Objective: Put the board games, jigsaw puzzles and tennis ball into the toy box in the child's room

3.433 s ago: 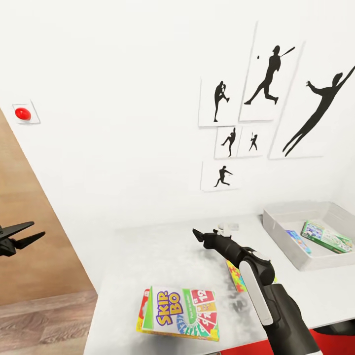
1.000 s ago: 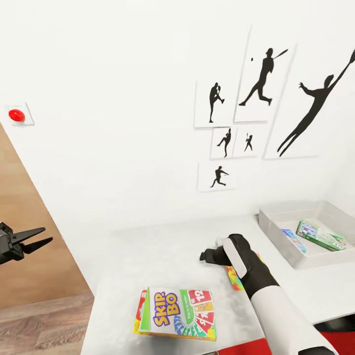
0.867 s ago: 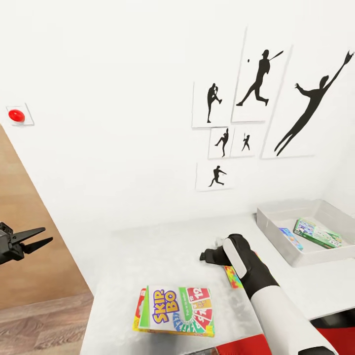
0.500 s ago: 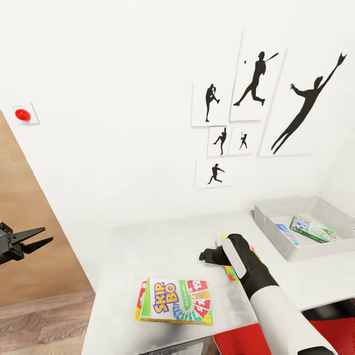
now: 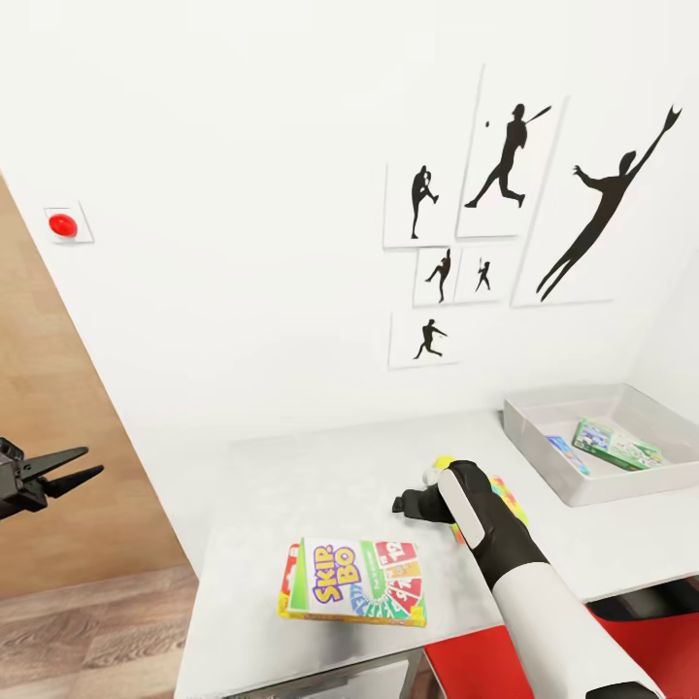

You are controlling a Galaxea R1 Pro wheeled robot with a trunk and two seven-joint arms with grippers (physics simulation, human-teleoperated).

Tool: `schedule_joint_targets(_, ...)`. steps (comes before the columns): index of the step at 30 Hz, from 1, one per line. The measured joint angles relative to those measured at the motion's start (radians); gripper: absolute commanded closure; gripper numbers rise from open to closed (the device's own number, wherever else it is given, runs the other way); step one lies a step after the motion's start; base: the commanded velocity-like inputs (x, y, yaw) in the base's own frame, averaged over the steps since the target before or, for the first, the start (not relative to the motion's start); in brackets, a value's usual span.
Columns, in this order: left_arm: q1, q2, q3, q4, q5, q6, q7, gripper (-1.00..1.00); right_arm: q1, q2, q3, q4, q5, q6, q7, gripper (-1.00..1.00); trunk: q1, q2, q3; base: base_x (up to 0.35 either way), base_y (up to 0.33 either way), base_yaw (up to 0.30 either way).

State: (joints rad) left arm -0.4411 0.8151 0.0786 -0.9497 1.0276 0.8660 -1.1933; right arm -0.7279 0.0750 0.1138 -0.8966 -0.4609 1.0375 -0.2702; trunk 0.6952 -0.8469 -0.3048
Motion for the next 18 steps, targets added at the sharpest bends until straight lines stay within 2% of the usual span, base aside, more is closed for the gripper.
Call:
schedule_joint_targets(12, 0.0, 0.0, -0.002, 0.0, 0.0, -0.01, -0.003, -1.0, 0.0, -0.003, -0.003, 0.004, -0.002, 0.001, 0.0, -1.0, 0.0, 0.0, 0.0, -0.143, -0.013, 0.0)
schedule_joint_targets(18, 0.0, 0.0, 0.0, 0.0, 0.0, -0.01, -0.003, -1.0, 0.0, -0.003, -0.005, 0.008, -0.004, 0.0, 0.001, -1.0, 0.0, 0.0, 0.0, -0.042, -0.014, 0.0)
